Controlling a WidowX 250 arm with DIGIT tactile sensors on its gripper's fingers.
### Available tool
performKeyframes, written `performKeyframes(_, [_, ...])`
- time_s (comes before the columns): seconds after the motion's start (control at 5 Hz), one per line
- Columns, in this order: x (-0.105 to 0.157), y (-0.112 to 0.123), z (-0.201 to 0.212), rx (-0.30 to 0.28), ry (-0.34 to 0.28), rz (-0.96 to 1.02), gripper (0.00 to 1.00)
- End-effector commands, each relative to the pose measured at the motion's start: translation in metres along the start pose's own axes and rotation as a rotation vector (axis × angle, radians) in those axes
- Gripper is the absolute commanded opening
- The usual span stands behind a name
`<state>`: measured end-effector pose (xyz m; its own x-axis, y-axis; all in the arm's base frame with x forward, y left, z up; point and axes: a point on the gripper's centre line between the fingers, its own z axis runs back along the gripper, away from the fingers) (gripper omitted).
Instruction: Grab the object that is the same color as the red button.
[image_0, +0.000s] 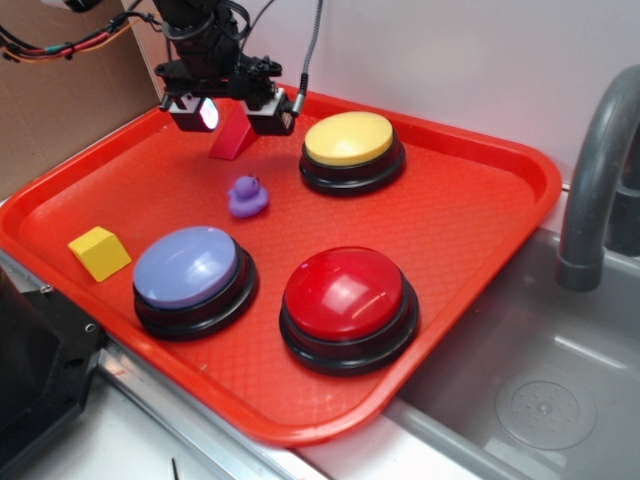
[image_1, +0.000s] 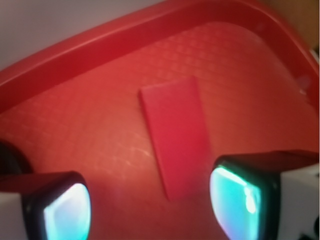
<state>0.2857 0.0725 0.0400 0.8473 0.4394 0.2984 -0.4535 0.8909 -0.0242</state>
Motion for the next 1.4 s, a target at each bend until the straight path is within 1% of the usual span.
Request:
performKeyframes(0.0, [0.022,0.021,-0.005,0.020,-0.048,-0.008,1.00])
performKeyframes(0.2, [0.028,0.028,-0.010,0.026,-0.043,0.003,1.00])
performKeyframes(0.4, [0.031,0.024,-0.017,0.058,-0.025,-0.017,1.00])
performKeyframes(0.6, [0.031,0.023,-0.018,0.057,-0.016,-0.017,1.00])
performKeyframes(0.8, [0.027,0.025,-0.016,0.037,-0.015,0.006,0.00])
performKeyframes(1.0, [0.015,0.034,0.013,0.003,-0.035,-0.005,0.00])
performKeyframes(1.2, [-0.008,0.052,0.069,0.010,-0.006,0.024,0.00])
